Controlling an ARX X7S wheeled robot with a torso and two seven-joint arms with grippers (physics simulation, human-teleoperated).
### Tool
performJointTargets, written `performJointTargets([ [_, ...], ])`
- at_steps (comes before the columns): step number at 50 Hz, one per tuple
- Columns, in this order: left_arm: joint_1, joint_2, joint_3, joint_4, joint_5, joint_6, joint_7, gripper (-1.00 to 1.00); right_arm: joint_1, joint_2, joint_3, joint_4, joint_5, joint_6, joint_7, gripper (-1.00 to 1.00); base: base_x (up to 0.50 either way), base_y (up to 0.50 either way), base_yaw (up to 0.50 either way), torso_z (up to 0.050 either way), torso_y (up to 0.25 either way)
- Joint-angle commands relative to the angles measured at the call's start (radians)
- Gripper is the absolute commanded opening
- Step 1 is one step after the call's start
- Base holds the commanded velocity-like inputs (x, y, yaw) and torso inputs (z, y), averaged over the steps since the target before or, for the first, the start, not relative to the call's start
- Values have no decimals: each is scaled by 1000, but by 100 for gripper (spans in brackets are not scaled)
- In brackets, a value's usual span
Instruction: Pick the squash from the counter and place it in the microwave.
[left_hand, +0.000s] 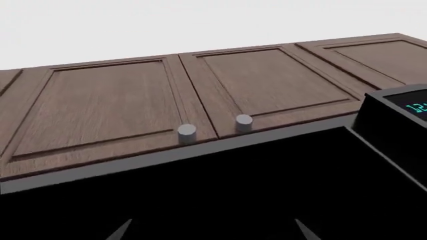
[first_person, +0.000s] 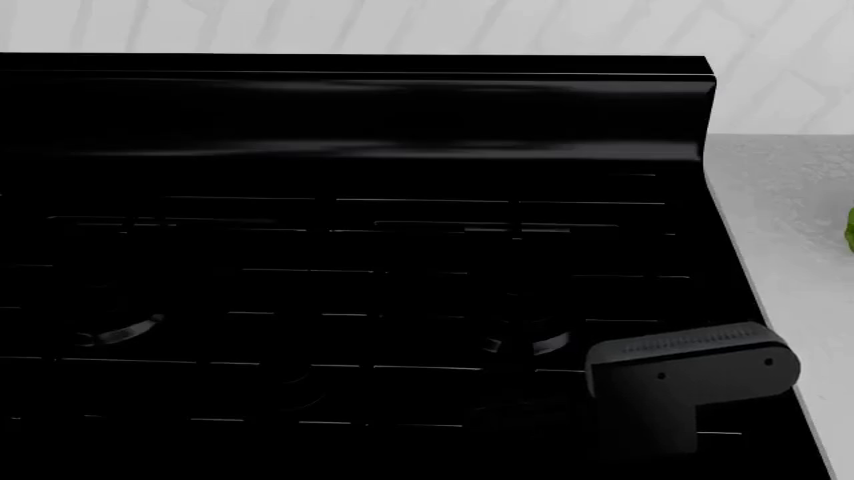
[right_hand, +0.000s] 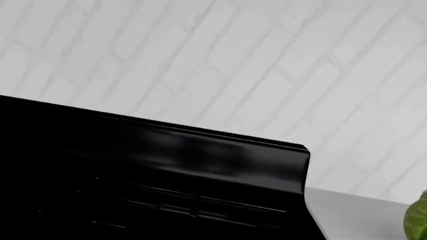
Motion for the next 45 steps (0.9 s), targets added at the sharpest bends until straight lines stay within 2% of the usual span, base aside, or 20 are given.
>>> performJointTargets([
  [1,-26,35,-51,-30,41,87,46,100,3,-16,33,-3,-7,-3,-23,100,0,0,0,0,0],
  [15,-26,48,-70,65,20,51,93,100,4,-14,32,-8,-3,-4,-21,100,0,0,0,0,0],
  [30,-25,67,-76,182,-53,-70,163,100,2,-11,30,-13,1,-4,-20,100,0,0,0,0,0],
  [33,7,73,-72,307,-78,-161,172,100,4,-15,25,-6,-2,-10,-21,100,0,0,0,0,0],
  [35,67,75,-59,485,-99,-271,175,100,4,-17,22,1,-3,-14,-24,100,0,0,0,0,0],
  [37,96,76,-54,586,-123,-344,167,100,5,-17,22,2,-2,-15,-24,100,0,0,0,0,0],
  [45,170,80,-15,851,-225,-534,135,100,9,-20,18,15,-3,-22,-27,100,0,0,0,0,0],
])
